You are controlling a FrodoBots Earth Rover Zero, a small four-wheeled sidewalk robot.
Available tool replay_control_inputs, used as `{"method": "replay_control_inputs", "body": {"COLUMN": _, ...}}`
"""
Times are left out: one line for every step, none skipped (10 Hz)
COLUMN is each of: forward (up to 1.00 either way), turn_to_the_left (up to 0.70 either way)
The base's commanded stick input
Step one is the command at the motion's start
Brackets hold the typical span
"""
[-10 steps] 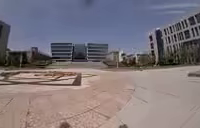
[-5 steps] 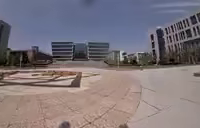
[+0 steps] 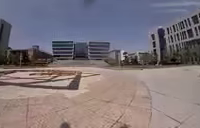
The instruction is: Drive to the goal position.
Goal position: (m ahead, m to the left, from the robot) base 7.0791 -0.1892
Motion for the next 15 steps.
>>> {"method": "replay_control_inputs", "body": {"forward": 0.7, "turn_to_the_left": 0.0}}
{"method": "replay_control_inputs", "body": {"forward": 0.7, "turn_to_the_left": 0.0}}
{"method": "replay_control_inputs", "body": {"forward": 0.7, "turn_to_the_left": 0.0}}
{"method": "replay_control_inputs", "body": {"forward": 0.7, "turn_to_the_left": 0.0}}
{"method": "replay_control_inputs", "body": {"forward": 0.7, "turn_to_the_left": 0.0}}
{"method": "replay_control_inputs", "body": {"forward": 0.7, "turn_to_the_left": 0.0}}
{"method": "replay_control_inputs", "body": {"forward": 0.7, "turn_to_the_left": 0.0}}
{"method": "replay_control_inputs", "body": {"forward": 0.7, "turn_to_the_left": 0.0}}
{"method": "replay_control_inputs", "body": {"forward": 0.7, "turn_to_the_left": 0.0}}
{"method": "replay_control_inputs", "body": {"forward": 0.7, "turn_to_the_left": 0.0}}
{"method": "replay_control_inputs", "body": {"forward": 0.7, "turn_to_the_left": 0.0}}
{"method": "replay_control_inputs", "body": {"forward": 0.7, "turn_to_the_left": 0.0}}
{"method": "replay_control_inputs", "body": {"forward": 0.7, "turn_to_the_left": 0.0}}
{"method": "replay_control_inputs", "body": {"forward": 0.7, "turn_to_the_left": 0.0}}
{"method": "replay_control_inputs", "body": {"forward": 0.7, "turn_to_the_left": 0.0}}
